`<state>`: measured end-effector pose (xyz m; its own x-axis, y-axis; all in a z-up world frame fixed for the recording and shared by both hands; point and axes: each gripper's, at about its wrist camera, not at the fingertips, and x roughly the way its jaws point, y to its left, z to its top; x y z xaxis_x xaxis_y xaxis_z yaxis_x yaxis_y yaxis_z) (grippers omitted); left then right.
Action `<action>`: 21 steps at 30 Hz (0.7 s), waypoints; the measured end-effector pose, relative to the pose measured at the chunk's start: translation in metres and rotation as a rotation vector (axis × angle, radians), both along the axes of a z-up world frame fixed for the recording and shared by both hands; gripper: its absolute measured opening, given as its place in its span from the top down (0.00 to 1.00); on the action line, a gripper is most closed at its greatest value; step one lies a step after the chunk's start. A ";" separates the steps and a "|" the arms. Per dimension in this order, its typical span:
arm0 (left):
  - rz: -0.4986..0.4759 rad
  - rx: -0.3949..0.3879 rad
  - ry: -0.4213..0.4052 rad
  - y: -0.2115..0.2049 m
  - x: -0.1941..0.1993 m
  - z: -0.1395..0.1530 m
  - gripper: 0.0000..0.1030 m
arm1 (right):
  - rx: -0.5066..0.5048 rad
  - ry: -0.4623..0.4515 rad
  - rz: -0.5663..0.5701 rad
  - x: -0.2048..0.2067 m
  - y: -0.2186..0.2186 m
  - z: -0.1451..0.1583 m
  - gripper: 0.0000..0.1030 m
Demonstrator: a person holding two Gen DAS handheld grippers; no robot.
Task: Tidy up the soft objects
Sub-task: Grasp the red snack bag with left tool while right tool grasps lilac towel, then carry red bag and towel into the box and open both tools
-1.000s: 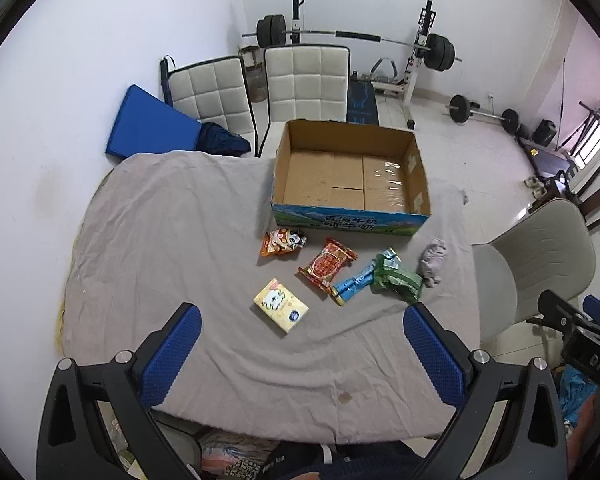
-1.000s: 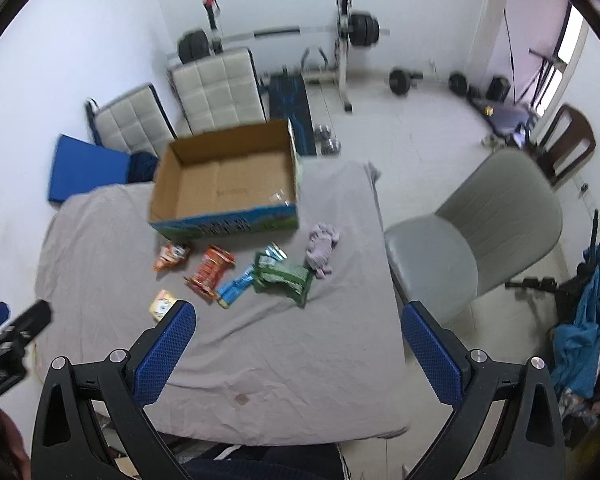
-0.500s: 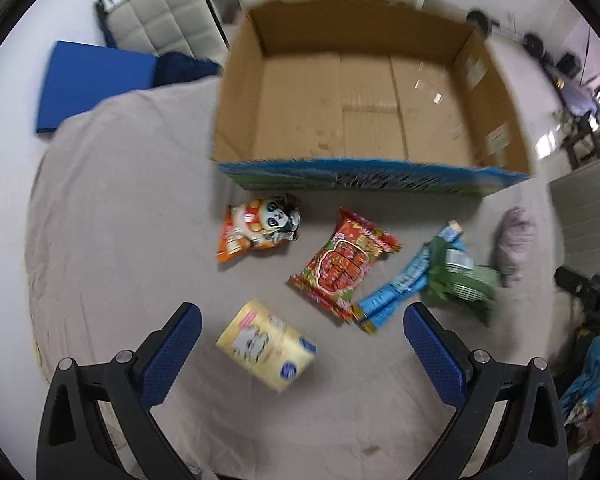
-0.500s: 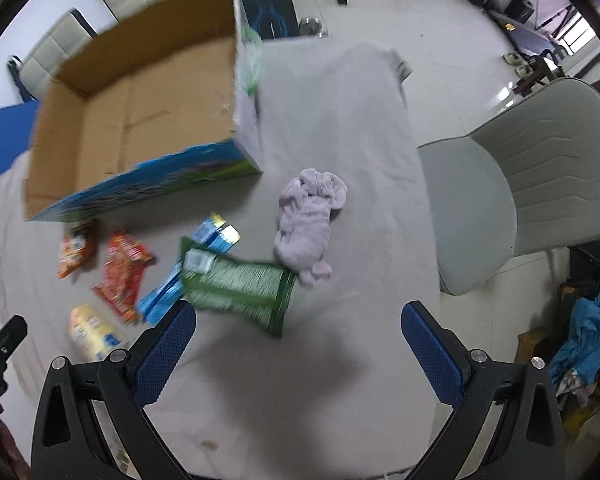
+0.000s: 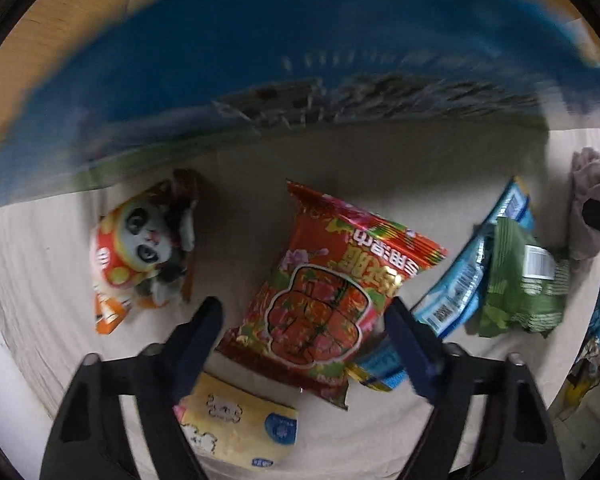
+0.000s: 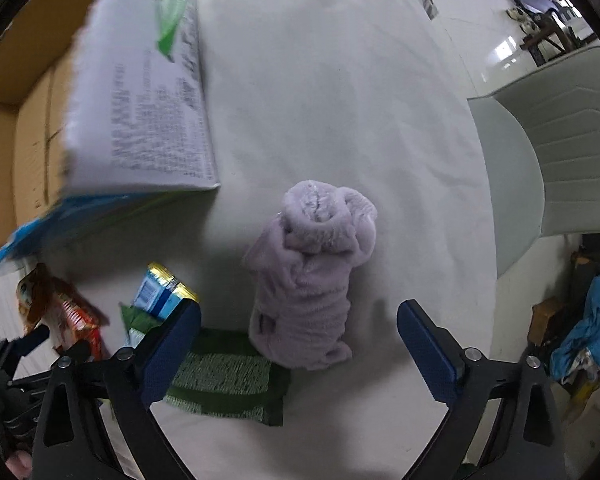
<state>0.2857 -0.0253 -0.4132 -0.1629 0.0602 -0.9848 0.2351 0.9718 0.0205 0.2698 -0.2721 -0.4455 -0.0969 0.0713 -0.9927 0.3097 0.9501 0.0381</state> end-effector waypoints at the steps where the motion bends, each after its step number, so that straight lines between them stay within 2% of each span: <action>1: 0.005 -0.008 -0.002 0.002 0.000 -0.002 0.29 | 0.008 0.011 -0.012 0.002 -0.001 -0.004 0.11; 5: 0.013 -0.034 -0.004 0.005 -0.002 -0.006 0.40 | 0.016 0.047 -0.033 0.005 -0.003 -0.016 0.26; 7: 0.019 -0.038 -0.006 0.006 -0.002 -0.009 0.43 | 0.011 0.071 -0.033 0.003 -0.004 -0.020 0.38; 8: 0.024 -0.036 -0.009 0.008 0.001 -0.009 0.44 | 0.012 0.085 -0.032 0.002 -0.004 -0.022 0.50; 9: 0.030 -0.035 -0.014 0.010 0.000 -0.009 0.45 | 0.008 0.092 -0.032 0.000 -0.003 -0.023 0.54; 13: 0.080 -0.043 -0.027 0.014 -0.015 -0.013 0.49 | 0.004 0.067 -0.038 -0.005 -0.008 -0.018 0.56; 21: 0.164 -0.063 -0.092 0.030 -0.049 0.006 0.52 | 0.019 -0.006 0.019 -0.033 -0.004 0.024 0.58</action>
